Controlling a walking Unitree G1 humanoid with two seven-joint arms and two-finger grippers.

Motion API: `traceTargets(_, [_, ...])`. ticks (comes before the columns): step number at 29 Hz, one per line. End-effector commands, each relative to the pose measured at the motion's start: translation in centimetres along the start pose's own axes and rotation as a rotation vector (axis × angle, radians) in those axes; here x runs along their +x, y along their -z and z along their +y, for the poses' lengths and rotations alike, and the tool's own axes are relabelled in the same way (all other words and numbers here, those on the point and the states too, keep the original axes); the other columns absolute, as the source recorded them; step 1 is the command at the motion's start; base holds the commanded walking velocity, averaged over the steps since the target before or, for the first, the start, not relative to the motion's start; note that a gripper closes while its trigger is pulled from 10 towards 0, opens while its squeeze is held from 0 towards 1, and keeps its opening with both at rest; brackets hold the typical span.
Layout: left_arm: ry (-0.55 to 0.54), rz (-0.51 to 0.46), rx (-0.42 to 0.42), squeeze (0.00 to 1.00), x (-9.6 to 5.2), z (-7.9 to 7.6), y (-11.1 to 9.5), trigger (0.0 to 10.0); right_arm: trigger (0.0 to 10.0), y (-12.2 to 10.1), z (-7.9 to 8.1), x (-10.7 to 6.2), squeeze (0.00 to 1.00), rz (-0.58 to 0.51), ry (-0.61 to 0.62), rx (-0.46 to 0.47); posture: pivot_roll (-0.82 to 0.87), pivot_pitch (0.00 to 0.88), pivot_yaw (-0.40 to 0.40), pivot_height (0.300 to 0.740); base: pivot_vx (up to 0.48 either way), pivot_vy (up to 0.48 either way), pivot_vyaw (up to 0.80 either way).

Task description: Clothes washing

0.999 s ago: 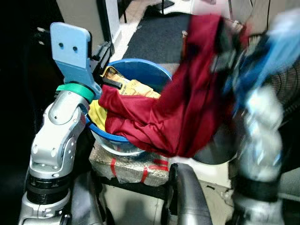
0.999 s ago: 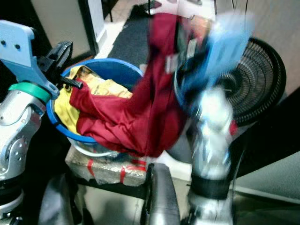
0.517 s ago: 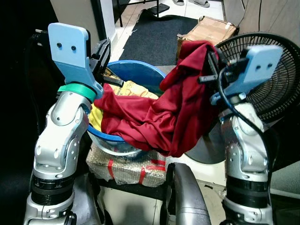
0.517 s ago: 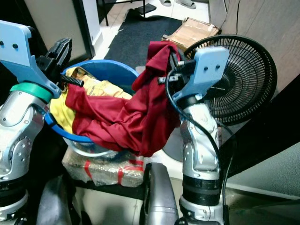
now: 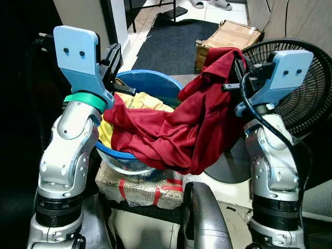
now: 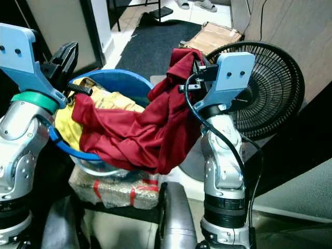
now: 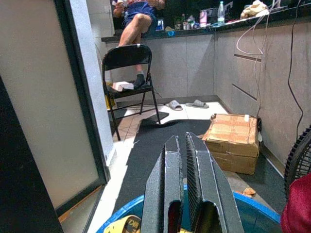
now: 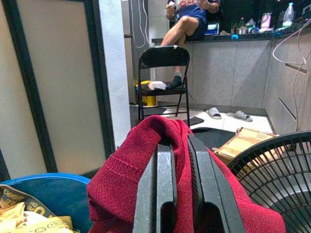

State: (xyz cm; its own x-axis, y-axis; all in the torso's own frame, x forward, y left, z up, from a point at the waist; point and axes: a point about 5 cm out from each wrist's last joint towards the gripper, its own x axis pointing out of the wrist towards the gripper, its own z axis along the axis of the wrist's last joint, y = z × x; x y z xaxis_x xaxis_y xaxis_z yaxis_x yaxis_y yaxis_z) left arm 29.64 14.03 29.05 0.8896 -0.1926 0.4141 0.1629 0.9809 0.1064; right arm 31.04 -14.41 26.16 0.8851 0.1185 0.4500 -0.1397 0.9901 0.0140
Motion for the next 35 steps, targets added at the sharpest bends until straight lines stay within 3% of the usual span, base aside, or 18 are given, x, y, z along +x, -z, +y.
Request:
traceTargets(1, [-0.003,0.013,0.004,0.0,0.02,0.09,0.26,10.0,10.0,-0.41,0.05,-0.11,0.0,-0.014,0.006,-0.002,-0.01,0.057,0.025,0.574,0.0,0.0,0.0])
traceTargets(35, [-0.01,0.039,0.005,0.0,0.03,0.16,0.9,10.0,10.0,-0.16,0.05,-0.28,0.0,0.004,0.007,-0.004,-0.01,0.065,0.027,0.658,0.0,0.0,0.0])
